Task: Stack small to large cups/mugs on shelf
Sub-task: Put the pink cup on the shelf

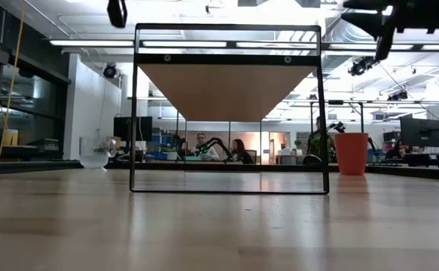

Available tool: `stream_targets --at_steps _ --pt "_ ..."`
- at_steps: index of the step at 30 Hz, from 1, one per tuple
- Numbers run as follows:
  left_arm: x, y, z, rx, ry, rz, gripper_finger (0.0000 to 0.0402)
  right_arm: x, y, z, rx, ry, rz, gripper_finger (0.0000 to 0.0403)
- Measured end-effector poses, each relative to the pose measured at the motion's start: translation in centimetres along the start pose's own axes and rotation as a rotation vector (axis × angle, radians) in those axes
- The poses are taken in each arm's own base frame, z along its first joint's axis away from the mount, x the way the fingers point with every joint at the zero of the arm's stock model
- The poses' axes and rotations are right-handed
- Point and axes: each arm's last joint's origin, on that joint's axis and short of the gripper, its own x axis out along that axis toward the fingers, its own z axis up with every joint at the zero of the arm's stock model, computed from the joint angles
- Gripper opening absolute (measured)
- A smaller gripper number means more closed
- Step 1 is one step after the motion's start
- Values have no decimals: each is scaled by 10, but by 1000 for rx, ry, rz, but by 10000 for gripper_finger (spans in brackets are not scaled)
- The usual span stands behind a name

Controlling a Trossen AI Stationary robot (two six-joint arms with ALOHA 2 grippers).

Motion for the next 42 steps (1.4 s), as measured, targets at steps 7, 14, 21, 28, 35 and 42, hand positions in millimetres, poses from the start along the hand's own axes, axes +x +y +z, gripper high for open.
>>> stream_targets --at_steps 7,14,21,28,35,42 --pt "-11 9 -18 -9 -30 -23 0 34 23 21 -131 156 10 93" --pt "-10 8 -17 45 -25 -41 0 62 52 55 -320 145 179 89" --pt "-10 7 -17 38 -6 -68 0 63 55 55 -370 215 259 39" --pt "-10 7 -17 52 -3 -73 0 63 56 54 -308 236 276 6" --pt "-11 6 -18 89 13 -114 0 63 56 54 -271 235 261 0" --pt "-11 4 -16 102 -7 -148 0 64 55 53 -258 242 256 0"
